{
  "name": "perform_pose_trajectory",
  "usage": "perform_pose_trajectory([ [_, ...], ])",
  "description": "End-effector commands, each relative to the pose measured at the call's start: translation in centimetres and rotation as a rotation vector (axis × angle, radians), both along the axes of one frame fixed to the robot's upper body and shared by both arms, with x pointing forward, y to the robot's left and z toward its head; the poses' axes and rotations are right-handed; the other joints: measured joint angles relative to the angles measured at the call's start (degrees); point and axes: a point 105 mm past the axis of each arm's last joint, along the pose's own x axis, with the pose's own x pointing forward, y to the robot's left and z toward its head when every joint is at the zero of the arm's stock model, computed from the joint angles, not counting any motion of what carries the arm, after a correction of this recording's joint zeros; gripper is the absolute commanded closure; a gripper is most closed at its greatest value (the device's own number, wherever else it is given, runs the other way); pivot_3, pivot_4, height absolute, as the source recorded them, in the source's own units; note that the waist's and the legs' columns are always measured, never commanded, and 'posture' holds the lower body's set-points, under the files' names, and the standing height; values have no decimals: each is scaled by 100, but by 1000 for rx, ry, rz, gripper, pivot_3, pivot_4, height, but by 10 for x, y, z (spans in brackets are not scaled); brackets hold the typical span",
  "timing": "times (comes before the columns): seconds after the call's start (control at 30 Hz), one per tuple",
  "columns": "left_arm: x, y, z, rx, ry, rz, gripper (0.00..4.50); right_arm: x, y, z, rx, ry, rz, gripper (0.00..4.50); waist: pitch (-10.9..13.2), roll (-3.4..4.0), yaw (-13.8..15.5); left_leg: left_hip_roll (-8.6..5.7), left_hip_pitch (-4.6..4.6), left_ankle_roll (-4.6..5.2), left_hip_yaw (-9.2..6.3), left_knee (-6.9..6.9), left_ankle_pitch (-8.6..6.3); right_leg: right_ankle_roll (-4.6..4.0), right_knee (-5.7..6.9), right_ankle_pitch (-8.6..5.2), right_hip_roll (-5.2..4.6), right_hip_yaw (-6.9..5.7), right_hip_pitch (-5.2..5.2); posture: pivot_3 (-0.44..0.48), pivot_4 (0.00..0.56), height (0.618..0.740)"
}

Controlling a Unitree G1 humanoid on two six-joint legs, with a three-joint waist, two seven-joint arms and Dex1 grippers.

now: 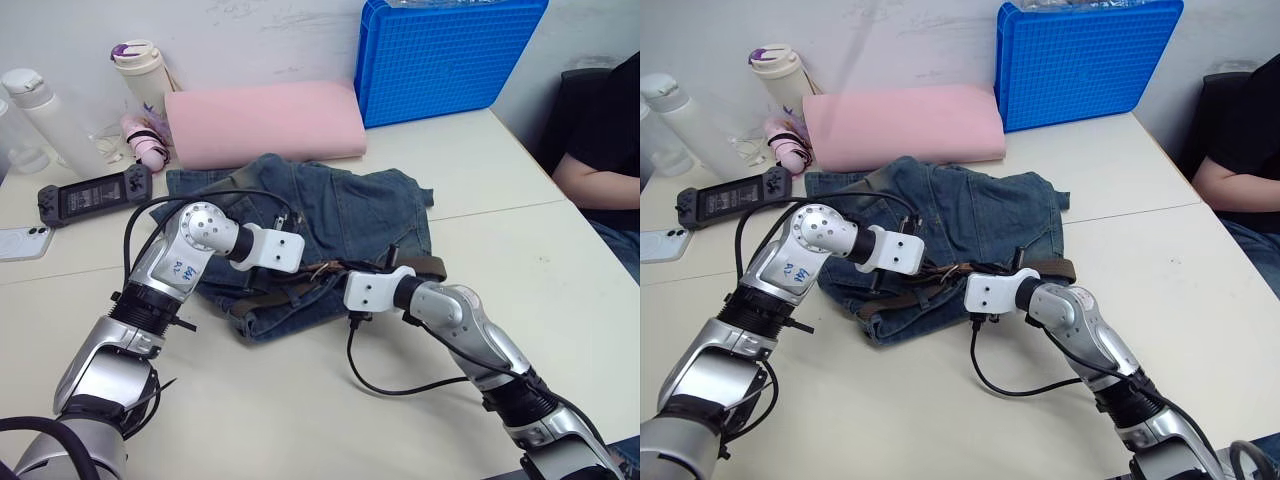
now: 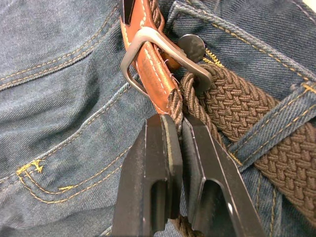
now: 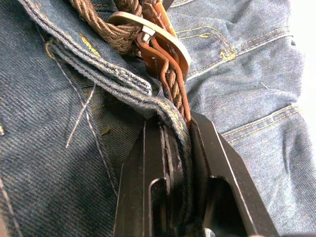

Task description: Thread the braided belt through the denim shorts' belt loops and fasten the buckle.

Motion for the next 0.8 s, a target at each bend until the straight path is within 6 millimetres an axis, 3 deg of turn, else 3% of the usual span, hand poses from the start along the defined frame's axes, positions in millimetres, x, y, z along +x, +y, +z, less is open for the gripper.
perform_pose_trajectory([
  [0.03, -14, -29, -1, -2, -21, -96, 4500, -7, 18, 36, 88, -101, 70, 4483, 0, 0, 4, 0, 0, 0, 0, 0, 0, 0, -1, 0, 0, 0, 0, 0, 150, 740],
  [0.2, -11, -35, 4, 46, -125, -115, 4500, -8, 20, 36, 97, -88, 77, 4483, 0, 0, 28, -1, 0, 0, 0, 1, 0, 0, 0, 0, 0, 0, 0, 0, 150, 740],
  [0.33, -11, -47, 20, 22, -212, -145, 4500, -9, 20, 35, 103, -74, 78, 4483, 0, 0, 37, -1, 0, 0, 0, 2, 0, 0, 0, 0, 0, 0, 0, 0, 150, 740],
  [0.53, -18, -68, 37, -116, -207, -137, 4500, -9, 19, 35, 106, -67, 80, 4483, 0, 0, 13, 1, 0, 0, 2, 1, 0, 0, 0, 0, -1, 2, 0, 0, 150, 740],
  [0.8, -21, -70, 18, -188, -44, -20, 4500, -8, 11, 31, 147, -5, 36, 4483, -1, 0, 25, 0, 0, 0, 2, 3, 0, 0, 4, 0, -1, 1, 0, 0, 150, 740],
])
